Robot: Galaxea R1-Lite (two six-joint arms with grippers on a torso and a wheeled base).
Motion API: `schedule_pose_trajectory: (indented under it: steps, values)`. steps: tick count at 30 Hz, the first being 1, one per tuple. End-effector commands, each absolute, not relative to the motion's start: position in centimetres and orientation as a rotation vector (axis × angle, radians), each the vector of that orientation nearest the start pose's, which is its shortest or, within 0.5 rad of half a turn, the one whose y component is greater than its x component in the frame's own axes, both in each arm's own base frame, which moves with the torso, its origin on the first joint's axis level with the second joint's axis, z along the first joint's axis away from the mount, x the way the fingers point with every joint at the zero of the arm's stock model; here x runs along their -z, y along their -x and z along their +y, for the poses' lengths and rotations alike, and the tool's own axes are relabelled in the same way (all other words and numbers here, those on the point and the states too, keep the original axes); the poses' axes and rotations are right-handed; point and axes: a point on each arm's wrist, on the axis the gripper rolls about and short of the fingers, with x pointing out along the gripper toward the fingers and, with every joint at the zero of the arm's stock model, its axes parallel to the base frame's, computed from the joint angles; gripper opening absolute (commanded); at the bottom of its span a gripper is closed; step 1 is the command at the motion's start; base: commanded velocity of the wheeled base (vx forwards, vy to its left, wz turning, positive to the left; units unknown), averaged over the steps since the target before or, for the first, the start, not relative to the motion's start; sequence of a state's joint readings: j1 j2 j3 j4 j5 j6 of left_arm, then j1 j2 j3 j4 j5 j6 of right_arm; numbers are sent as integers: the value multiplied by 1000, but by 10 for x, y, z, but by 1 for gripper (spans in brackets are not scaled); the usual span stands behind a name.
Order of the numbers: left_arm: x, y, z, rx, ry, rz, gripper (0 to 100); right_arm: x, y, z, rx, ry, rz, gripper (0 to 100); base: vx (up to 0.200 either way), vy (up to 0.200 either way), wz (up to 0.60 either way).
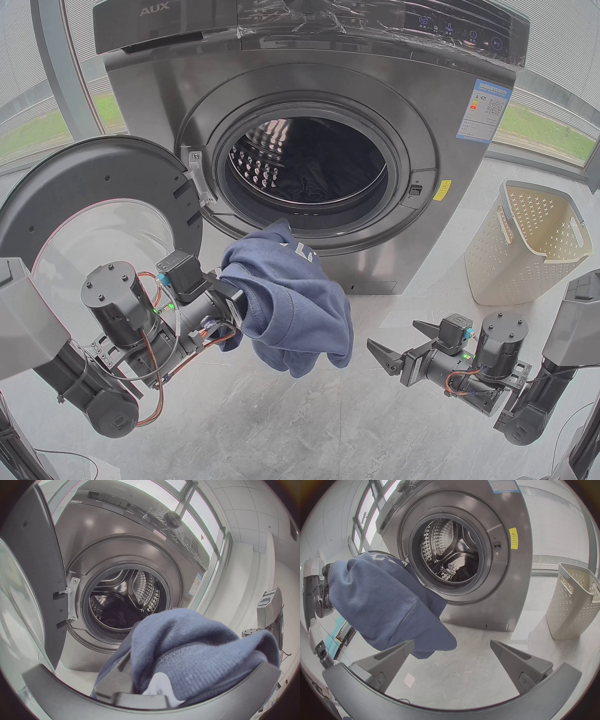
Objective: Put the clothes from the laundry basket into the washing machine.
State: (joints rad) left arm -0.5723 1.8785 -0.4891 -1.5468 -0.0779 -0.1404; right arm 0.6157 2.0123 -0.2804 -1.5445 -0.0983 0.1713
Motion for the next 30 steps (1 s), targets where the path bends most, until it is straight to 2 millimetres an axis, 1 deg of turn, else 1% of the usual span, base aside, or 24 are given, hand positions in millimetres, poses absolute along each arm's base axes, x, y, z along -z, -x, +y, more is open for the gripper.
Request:
schedule_pose_trajectory:
  steps: [1, 14, 22, 29, 30]
  values:
    - [-142, -250, -163, 657, 163, -106, 0, -68, -227, 157, -497, -102, 219, 100, 200, 0, 0]
    - [-132, -254, -167, 659, 121, -87, 0, -67, -224, 159, -509, -99, 226, 100, 200, 0, 0]
    - [-132, -254, -167, 659, 116, -89, 0, -65, -221, 160, -518, -92, 240, 100, 200, 0, 0]
    - [-130, -254, -169, 662, 115, -86, 0, -60, -207, 162, -554, -74, 278, 100, 200, 0, 0]
    - [-130, -254, -170, 665, 115, -84, 0, -59, -204, 162, -560, -70, 287, 100, 0, 0, 0]
